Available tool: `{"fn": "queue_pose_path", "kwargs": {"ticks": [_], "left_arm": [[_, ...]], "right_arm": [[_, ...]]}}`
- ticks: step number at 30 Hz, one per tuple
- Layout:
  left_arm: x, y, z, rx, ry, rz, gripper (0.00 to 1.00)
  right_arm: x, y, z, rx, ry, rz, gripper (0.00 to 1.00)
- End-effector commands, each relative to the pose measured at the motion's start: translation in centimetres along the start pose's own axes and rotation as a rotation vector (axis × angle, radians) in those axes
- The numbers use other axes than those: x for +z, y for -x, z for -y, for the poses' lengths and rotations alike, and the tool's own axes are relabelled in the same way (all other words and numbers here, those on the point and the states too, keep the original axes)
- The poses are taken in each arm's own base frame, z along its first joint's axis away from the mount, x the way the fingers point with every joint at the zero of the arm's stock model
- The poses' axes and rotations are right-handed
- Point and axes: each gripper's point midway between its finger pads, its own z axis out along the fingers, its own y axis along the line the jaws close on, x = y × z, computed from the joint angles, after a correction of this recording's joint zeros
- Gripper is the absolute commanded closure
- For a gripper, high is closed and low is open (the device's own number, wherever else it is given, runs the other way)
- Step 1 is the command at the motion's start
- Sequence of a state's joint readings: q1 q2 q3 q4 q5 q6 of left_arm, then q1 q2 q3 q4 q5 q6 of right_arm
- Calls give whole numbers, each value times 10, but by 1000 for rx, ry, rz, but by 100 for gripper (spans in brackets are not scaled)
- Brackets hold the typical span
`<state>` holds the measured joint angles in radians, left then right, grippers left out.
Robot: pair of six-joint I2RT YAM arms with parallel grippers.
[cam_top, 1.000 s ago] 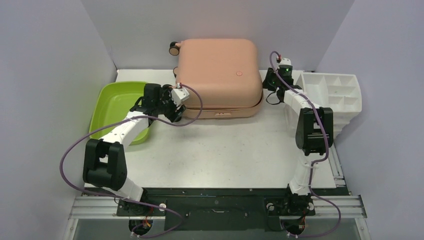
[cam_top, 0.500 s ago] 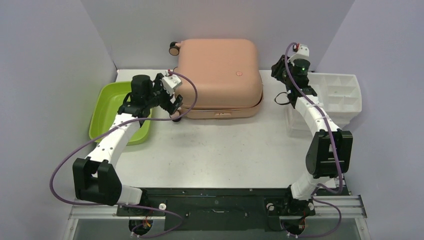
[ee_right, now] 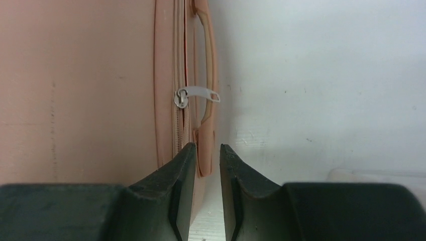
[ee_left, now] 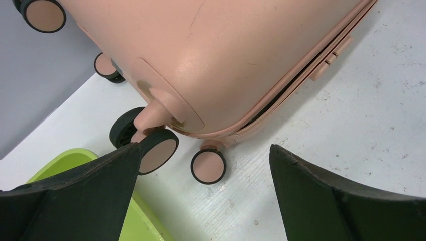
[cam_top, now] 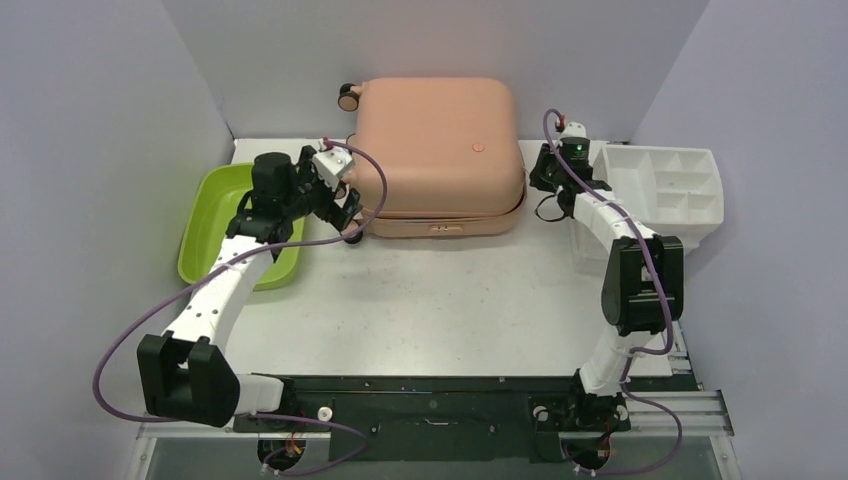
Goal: Open, take out, and arrange the luggage
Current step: Unzip the zipper of the luggage, then rotate the luggage at the center of the board.
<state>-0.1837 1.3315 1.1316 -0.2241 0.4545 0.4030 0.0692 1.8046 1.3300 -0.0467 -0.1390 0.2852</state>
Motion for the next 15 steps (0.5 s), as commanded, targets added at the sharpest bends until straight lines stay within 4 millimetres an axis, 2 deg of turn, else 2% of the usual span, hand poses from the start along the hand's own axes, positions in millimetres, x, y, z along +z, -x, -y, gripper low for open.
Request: {"fn": "queue_pose_path", "kwargs": {"ticks": [1,6,12,15], "left_arm": [[-17,19,-8,-5,51,66,4],[-28,16,-14,-15,85,68,4],[-38,2,-18,-31,102,61,4],[-41,-4,-20,-38,108,56,4]], "right_arm": [[2,-6,-15,-52,25,-25,79],[6,-18,-20,-61,29,-58,79],[9,-27,-24,-66,27,-84,79],[10,-37,-24,-69,26,-125,85]]}}
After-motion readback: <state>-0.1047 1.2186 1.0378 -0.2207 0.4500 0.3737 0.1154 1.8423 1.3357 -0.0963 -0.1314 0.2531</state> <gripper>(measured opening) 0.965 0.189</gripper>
